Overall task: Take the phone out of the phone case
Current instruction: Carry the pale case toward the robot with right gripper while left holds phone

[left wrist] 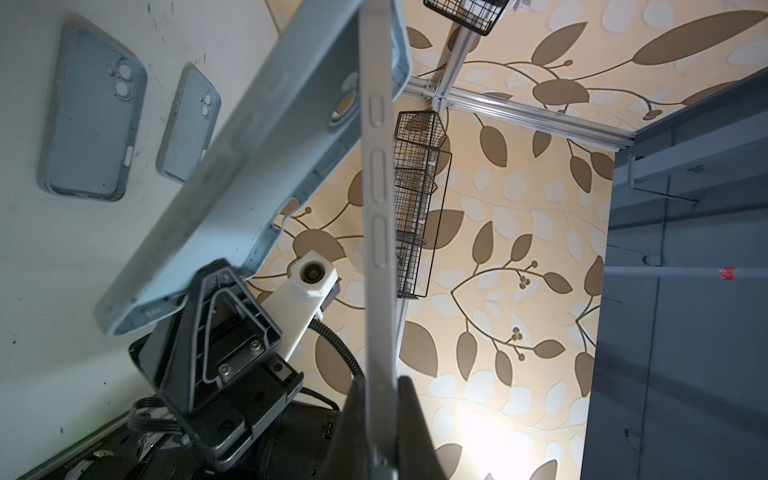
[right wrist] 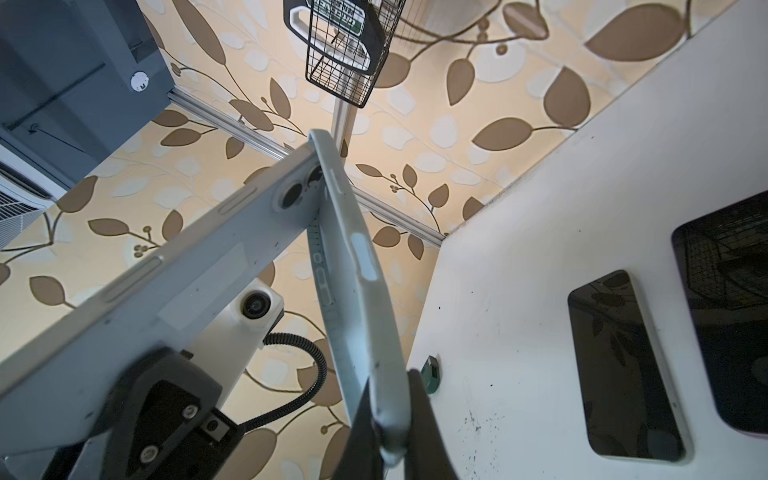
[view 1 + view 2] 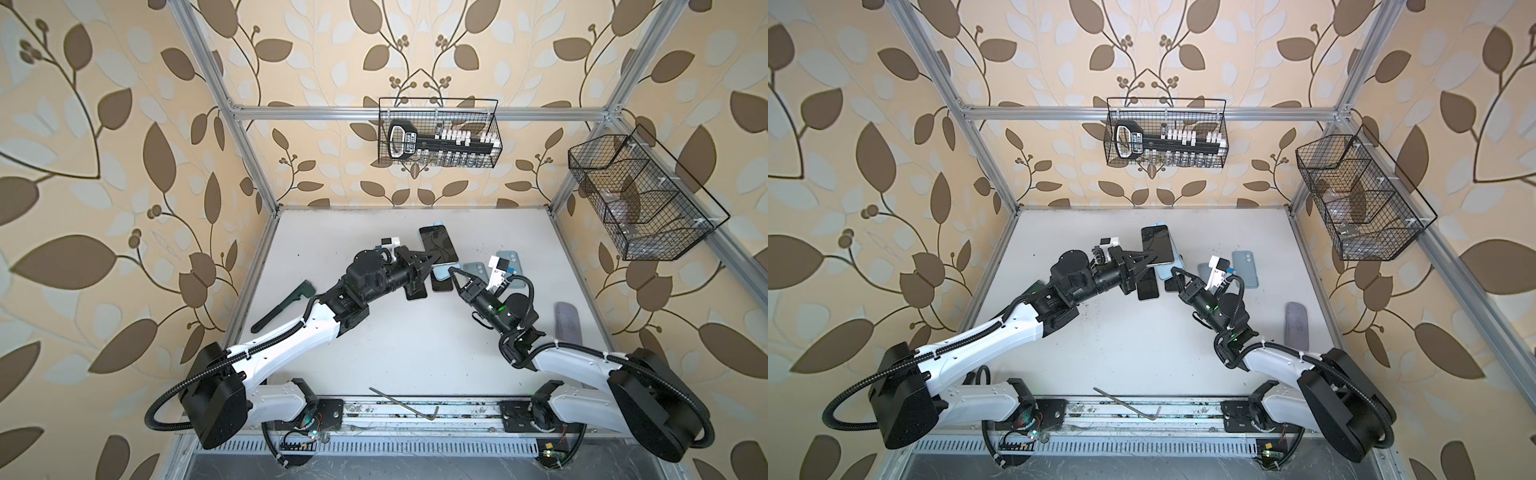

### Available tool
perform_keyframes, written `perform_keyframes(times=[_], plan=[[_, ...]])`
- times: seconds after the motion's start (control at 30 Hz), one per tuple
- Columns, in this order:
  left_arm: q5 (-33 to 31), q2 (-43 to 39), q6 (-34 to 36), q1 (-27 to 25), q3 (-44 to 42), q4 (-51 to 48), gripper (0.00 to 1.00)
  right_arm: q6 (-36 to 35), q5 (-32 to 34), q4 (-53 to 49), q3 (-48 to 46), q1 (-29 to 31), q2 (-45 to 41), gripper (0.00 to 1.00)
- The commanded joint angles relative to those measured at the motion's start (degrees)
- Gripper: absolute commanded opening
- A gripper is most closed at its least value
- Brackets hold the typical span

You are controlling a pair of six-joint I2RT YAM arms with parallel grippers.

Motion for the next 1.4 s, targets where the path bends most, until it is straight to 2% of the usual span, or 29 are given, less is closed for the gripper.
perform_keyframes(times=[0.0, 0.33, 0.67, 0.83, 1.13, 1.37], plan=[[-7.21, -4.42, 3.92, 1.68, 1.73, 11.62, 0.00, -1.15, 1.96, -8.11, -3.73, -2.36, -3.63, 0.00], [-4.02, 1.39, 1.17, 1.70, 2.20, 20.38, 0.00, -0.92, 1.71, -16.08, -6.52, -6.14, -11.93, 0.00], [-5.73, -2.33, 11.44, 2.73, -1.41, 12.50, 0.00, 3.32, 2.44, -29.03, -12.70, -5.78, -21.34, 0.00], [-5.72, -5.22, 13.17, 4.84, -4.41, 10.86, 0.00, 4.36, 4.07, -34.14, -14.84, -3.08, -24.32, 0.00], [-3.62, -8.87, 14.58, 8.57, -6.91, 7.82, 0.00, 7.49, 9.47, -33.27, -18.50, 3.63, -22.83, 0.00], [-2.97, -10.24, 13.71, 10.66, -9.38, 8.20, 0.00, 8.59, 12.21, -34.60, -19.19, 6.53, -22.28, 0.01]])
